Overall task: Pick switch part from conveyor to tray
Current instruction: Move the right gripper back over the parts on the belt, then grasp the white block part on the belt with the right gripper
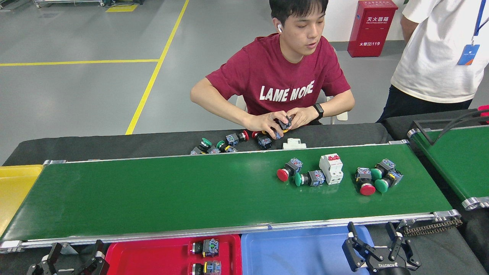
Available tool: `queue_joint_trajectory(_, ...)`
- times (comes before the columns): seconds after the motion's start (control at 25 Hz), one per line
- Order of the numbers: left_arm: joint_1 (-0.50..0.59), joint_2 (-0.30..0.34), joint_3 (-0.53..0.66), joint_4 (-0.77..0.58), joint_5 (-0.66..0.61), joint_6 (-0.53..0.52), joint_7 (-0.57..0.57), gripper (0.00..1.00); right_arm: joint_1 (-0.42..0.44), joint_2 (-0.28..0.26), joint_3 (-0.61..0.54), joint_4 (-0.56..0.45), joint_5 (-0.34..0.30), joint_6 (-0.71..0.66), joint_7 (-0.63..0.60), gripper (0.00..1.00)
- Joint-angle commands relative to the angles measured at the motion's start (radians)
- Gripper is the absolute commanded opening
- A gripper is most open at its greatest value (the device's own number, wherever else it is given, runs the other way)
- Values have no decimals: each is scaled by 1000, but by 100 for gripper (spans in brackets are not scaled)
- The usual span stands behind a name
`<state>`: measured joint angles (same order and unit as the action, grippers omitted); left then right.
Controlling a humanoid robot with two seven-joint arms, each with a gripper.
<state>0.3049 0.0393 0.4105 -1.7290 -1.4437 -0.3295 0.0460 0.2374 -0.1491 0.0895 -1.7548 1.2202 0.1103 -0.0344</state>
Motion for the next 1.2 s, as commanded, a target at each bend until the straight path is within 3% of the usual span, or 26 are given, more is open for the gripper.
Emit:
queue_joint_trajectory(0.0, -1, 11, 4, -11, 2, 0, 6, 100, -3, 5, -5, -15, -1, -8, -13, 98)
queue_joint_trajectory(0.2, -12, 11, -4, -7, 2, 0, 6, 100, -24, 11, 3, -11, -1, -1, -4, 97)
queue_joint_trajectory(0.44, -17, 13, -4, -6, 0, 0, 6, 100, -150, 69, 102, 58, 28, 19, 50, 95)
queue_joint_trajectory(0.6, -17, 13, -6, -6, -1, -2, 6, 100, -276, 160, 170, 186, 88, 72, 64, 95)
queue_joint_trajectory(0.72, -17, 13, -6, -4, -1, -2, 6, 100, -405, 215, 205, 334, 108, 109, 65, 95)
queue_joint_trajectory(0.92, -17, 13, -6, -6, -1, -2, 6, 100, -553, 253, 282, 554, 107, 169, 59, 96)
queue_joint_trajectory(1.16, -26, 13, -6, -6, -1, -2, 6, 100, -659, 269, 286, 706, 98, 178, 53, 96)
